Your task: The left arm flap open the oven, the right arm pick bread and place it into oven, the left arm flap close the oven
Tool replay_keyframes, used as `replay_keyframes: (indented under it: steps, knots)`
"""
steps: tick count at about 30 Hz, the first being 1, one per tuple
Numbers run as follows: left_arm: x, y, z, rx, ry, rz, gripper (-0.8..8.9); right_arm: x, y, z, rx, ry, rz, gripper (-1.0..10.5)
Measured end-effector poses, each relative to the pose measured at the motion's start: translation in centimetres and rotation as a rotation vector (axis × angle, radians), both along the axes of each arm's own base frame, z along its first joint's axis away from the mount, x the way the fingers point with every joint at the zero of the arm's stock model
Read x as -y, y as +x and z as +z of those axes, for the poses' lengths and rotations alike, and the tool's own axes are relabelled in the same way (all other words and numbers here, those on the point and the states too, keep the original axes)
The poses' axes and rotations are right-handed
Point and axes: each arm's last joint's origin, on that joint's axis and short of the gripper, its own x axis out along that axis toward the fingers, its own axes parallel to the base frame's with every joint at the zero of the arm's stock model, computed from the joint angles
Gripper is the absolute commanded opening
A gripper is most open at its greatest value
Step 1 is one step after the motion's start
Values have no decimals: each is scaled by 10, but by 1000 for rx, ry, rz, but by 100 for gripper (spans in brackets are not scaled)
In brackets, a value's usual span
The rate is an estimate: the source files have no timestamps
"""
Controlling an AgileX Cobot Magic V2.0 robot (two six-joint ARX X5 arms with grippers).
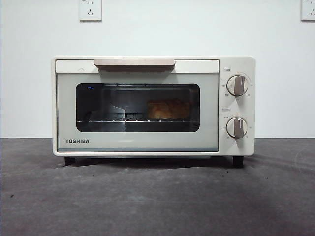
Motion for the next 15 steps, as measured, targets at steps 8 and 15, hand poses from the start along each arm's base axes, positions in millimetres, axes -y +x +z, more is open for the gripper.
replay_keyframes:
  steps: [8, 15]
  knots:
    - [0, 0, 0, 0, 0, 0, 21, 5, 24, -93, 3, -4, -86, 15]
    - [0, 0, 0, 0, 0, 0, 21, 6, 25, -120, -14, -11, -108, 15]
